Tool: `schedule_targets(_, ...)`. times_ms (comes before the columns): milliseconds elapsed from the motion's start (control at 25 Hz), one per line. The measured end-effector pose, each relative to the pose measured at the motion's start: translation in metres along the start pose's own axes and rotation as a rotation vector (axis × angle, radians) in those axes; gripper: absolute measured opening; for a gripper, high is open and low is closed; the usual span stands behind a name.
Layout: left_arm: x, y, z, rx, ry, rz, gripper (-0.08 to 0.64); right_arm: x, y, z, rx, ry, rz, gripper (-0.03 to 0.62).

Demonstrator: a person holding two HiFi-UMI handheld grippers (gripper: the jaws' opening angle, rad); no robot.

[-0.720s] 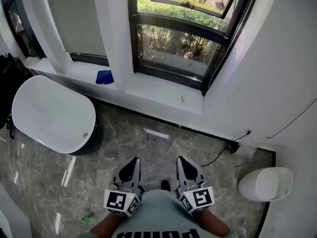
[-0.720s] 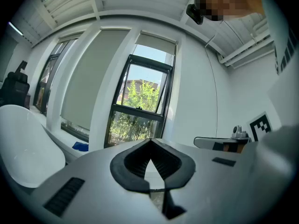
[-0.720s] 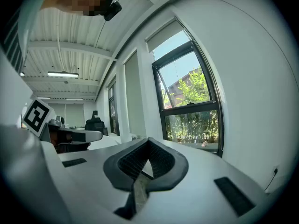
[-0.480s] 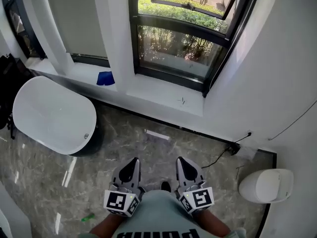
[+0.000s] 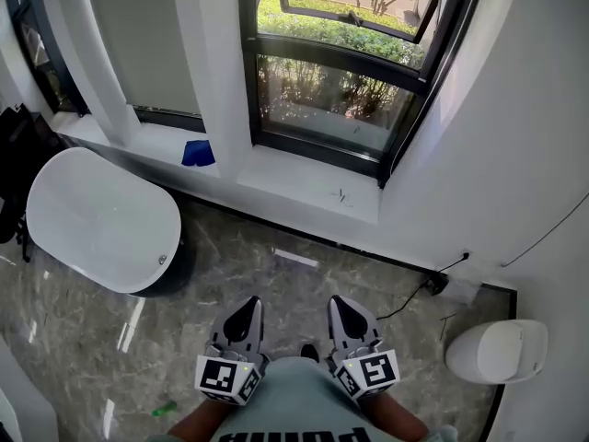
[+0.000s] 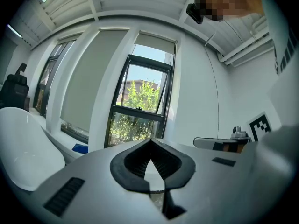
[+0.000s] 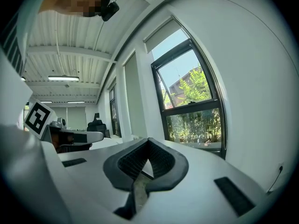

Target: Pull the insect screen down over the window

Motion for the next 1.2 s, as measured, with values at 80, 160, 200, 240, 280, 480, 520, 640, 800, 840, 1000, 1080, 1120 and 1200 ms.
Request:
schedule_targets(80, -0.002, 0.000, 0.002, -0.001, 0.001, -0.002, 0.013, -0.001, -0.001, 0.002, -0.007, -0.003, 0.002, -0.003)
schedule_targets(160, -0.004, -0.001, 0.002, -0.001, 0.000, -0.006, 0.013, -0.002, -0.001, 0.004, -0.007, -0.007, 0.002, -0.003)
schedule_targets(200, -0.006, -0.001, 0.002, -0.002, 0.001, -0.008, 0.014, -0.002, 0.000, 0.005, -0.002, -0.008, 0.001, -0.003)
schedule_targets(240, -0.008, 0.000, 0.003, -0.004, 0.001, -0.009, 0.013, -0.002, -0.001, 0.006, 0.004, -0.009, -0.001, -0.003)
schedule_targets(280, -0.009, 0.000, 0.004, -0.004, 0.000, -0.011, 0.013, -0.002, -0.001, 0.008, 0.009, -0.008, -0.002, -0.003)
schedule_targets(480, -0.017, -0.001, 0.007, -0.010, -0.009, -0.004, 0.013, -0.002, -0.005, 0.017, 0.029, -0.017, 0.002, -0.003)
schedule_targets(520, -0.019, -0.001, 0.009, -0.010, -0.012, -0.002, 0.012, -0.002, -0.006, 0.020, 0.034, -0.018, 0.003, -0.003)
schedule_targets(640, -0.025, -0.003, 0.014, -0.014, -0.020, 0.003, 0.013, -0.002, -0.010, 0.028, 0.047, -0.025, 0.007, -0.003)
schedule_targets(800, -0.035, -0.003, 0.023, -0.014, -0.036, 0.002, 0.014, -0.002, -0.013, 0.039, 0.046, -0.041, 0.011, -0.003)
schedule_targets(840, -0.038, -0.003, 0.026, -0.012, -0.040, 0.001, 0.014, -0.002, -0.015, 0.043, 0.047, -0.045, 0.012, -0.003)
schedule_targets(1000, -0.054, -0.002, 0.042, -0.013, -0.046, -0.004, 0.014, 0.001, -0.020, 0.062, 0.044, -0.055, 0.020, -0.003)
schedule_targets(1080, -0.064, -0.001, 0.052, -0.018, -0.048, -0.003, 0.013, 0.004, -0.022, 0.075, 0.046, -0.058, 0.026, -0.003)
schedule_targets(1120, -0.069, -0.001, 0.058, -0.021, -0.049, -0.002, 0.013, 0.005, -0.023, 0.082, 0.047, -0.059, 0.029, -0.003)
schedule_targets(1200, -0.078, -0.003, 0.066, -0.029, -0.047, -0.002, 0.013, 0.006, -0.024, 0.095, 0.047, -0.057, 0.034, -0.003)
Point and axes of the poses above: the fingertips, and each gripper's own axes: x backward along the fingers, z to its right, y out of its underside, the point moved 2 cm from there along x, backward along the fingers, and after that the axes turned 2 degrees about -y, right-handed, at the moved point
